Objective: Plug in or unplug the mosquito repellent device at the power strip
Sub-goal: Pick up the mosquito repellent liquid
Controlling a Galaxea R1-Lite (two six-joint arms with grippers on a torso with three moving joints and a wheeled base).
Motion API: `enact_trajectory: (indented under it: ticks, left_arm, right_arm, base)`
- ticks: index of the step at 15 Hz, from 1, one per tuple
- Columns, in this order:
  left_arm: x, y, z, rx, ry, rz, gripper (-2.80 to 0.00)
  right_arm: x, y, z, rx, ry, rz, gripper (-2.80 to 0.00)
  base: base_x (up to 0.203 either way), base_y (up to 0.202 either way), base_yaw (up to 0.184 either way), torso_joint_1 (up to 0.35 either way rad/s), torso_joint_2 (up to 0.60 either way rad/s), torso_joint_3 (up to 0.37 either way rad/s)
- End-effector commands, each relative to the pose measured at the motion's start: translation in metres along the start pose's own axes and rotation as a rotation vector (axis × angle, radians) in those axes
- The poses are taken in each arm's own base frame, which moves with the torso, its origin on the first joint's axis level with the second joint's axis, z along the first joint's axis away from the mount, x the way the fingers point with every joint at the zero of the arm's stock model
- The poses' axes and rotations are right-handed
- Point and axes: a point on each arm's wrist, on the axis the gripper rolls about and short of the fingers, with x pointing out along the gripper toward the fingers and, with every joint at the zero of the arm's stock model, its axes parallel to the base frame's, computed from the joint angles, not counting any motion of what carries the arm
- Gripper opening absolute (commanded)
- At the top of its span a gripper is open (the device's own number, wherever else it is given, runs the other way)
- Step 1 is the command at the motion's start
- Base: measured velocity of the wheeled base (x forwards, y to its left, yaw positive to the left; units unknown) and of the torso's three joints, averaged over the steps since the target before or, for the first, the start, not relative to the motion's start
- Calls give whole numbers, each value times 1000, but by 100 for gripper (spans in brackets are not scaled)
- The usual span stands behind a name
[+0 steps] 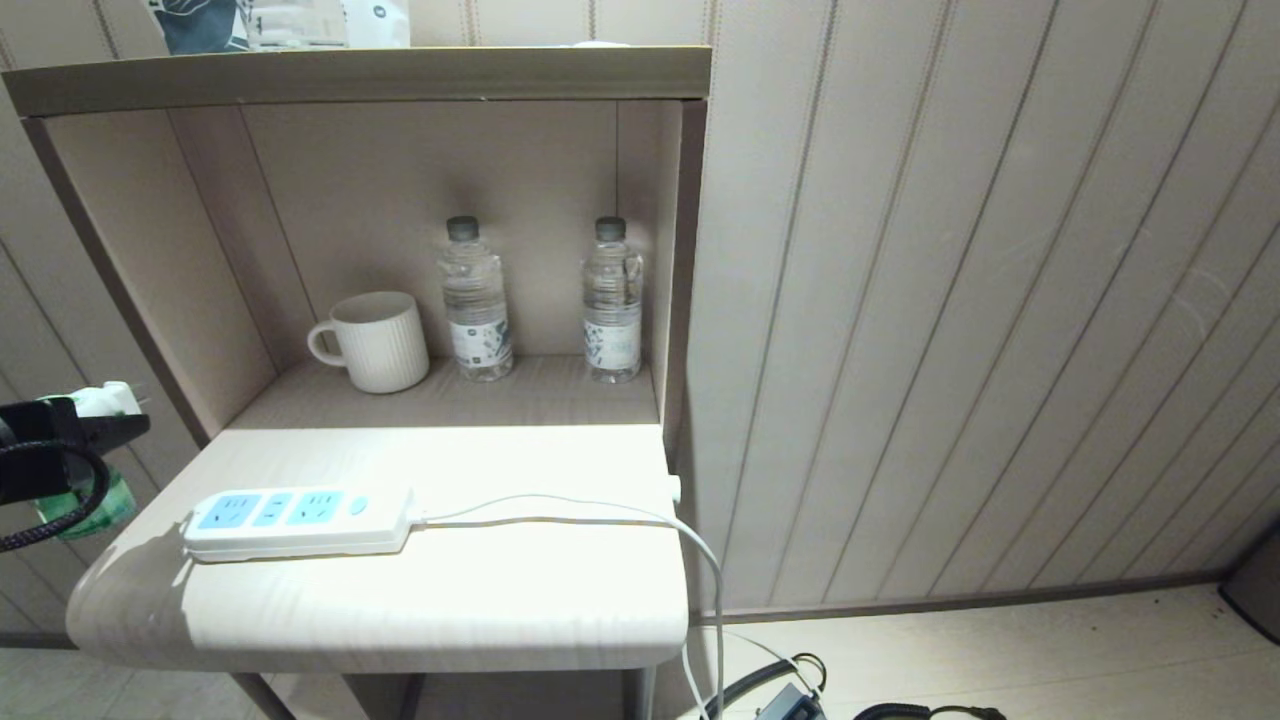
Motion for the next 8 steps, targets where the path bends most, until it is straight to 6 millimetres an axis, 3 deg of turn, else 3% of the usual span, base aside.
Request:
enact_trajectory:
  ticks: [1,6,8]
  left_arm:
    - [-1,0,7,-2,-5,-2,-280]
    - [-8,-3,28,4,83,-18,-280]
    - [-12,-5,28,9,134,-66,-280]
  right_arm:
    - [0,0,0,0,0,0,-280]
    - [0,0,0,0,0,0,-280]
    - [0,0,0,0,0,0,-280]
  base:
    - [0,0,0,0,0,0]
    - [0,0,0,0,0,0]
    - [0,0,0,0,0,0]
